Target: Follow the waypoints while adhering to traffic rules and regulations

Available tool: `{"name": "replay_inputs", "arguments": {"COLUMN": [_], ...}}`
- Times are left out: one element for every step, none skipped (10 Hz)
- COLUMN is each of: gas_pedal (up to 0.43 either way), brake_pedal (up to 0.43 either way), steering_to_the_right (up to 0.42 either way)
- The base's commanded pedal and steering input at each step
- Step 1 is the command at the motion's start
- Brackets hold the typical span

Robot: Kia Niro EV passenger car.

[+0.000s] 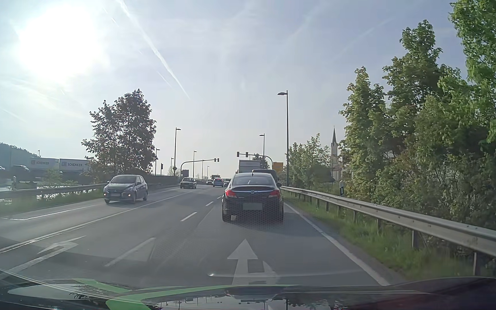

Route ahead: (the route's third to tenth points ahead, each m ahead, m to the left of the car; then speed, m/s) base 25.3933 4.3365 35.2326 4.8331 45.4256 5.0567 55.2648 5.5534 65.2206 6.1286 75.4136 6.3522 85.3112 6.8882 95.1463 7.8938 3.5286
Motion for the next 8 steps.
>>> {"name": "replay_inputs", "arguments": {"gas_pedal": [0.177,0.169,0.169,0.098,0.047,0.028,0.028,0.028], "brake_pedal": [0.000,0.000,0.000,0.000,0.000,0.000,0.000,0.000], "steering_to_the_right": [-0.006,-0.006,-0.006,-0.006,-0.006,-0.007,-0.008,-0.008]}}
